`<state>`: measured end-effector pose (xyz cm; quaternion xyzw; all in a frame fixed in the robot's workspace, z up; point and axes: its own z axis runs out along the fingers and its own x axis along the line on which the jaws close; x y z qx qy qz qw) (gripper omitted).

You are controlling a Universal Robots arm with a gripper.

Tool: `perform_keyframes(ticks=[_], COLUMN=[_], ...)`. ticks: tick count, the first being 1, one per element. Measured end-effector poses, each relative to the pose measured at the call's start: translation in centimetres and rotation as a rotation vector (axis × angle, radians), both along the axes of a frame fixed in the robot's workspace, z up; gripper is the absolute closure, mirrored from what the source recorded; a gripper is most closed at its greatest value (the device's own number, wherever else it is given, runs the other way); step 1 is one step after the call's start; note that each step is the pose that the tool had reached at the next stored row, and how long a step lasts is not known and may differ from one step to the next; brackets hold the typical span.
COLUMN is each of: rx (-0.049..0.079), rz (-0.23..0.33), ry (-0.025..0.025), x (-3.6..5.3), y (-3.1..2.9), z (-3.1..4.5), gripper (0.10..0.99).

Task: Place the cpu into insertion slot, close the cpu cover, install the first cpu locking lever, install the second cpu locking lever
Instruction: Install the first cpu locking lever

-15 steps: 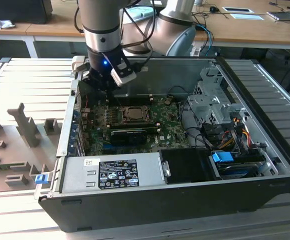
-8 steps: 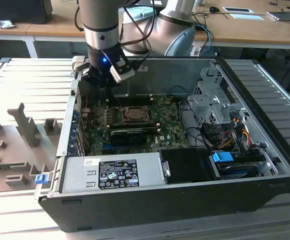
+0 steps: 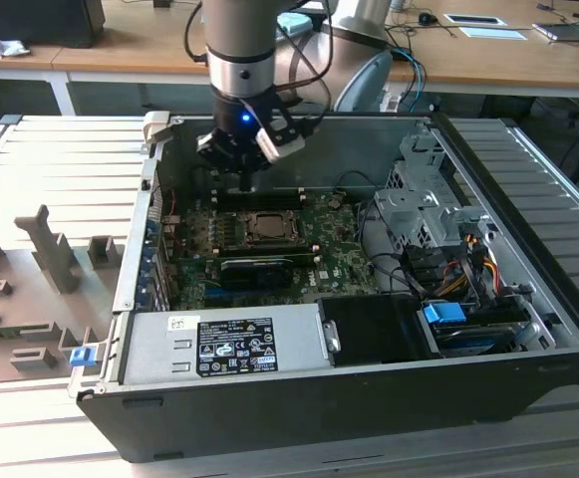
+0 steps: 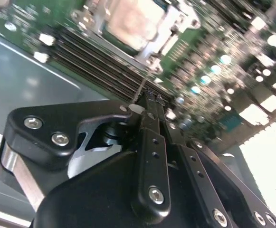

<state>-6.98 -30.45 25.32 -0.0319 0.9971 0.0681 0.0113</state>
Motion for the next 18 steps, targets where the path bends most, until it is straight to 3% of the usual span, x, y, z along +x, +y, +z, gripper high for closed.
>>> perform_keyframes(ticks=[2, 5, 9, 12, 18], rx=[0.002, 0.005, -0.001, -0.015, -0.017], rz=[0.000, 0.000, -0.002, -0.011, -0.012], ry=[0.0001, -0.0001, 0.0001, 0.0001, 0.0023], x=[0.84, 1.16, 2.25, 2.38, 2.74], y=[0.00, 0.00, 0.01, 0.10, 0.71], z=[-0.06, -0.22, -1.49, -1.67, -2.78], gripper=[0.980, 0.980, 0.980, 0.980, 0.980])
